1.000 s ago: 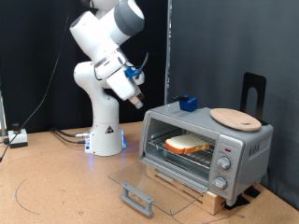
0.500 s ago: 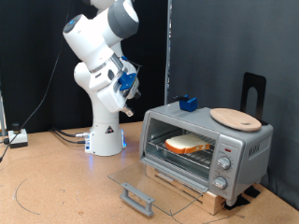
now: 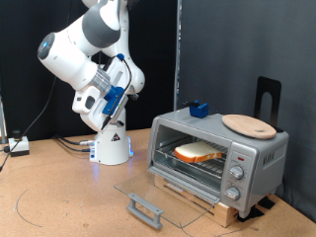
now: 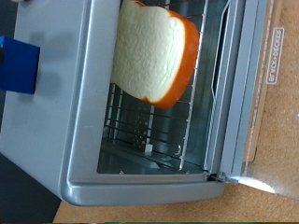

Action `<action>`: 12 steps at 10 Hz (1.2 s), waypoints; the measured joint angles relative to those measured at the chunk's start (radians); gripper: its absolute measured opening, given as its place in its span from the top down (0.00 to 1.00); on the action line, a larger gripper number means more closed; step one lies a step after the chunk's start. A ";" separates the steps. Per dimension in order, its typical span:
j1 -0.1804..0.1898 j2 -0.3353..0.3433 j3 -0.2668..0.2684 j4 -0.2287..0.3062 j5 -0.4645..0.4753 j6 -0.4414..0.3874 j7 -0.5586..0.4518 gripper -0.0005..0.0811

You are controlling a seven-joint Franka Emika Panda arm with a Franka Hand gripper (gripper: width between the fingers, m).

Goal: Make a piece of toast with the oven

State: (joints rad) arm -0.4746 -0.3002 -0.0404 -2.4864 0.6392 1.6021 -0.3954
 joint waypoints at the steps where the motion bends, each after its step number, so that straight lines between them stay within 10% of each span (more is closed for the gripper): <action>1: 0.000 0.000 -0.004 -0.007 0.043 0.025 -0.032 0.01; 12: -0.033 0.265 -0.065 0.064 0.148 0.118 -0.056 0.01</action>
State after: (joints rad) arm -0.5078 -0.0352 -0.1057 -2.4225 0.7876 1.7200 -0.4514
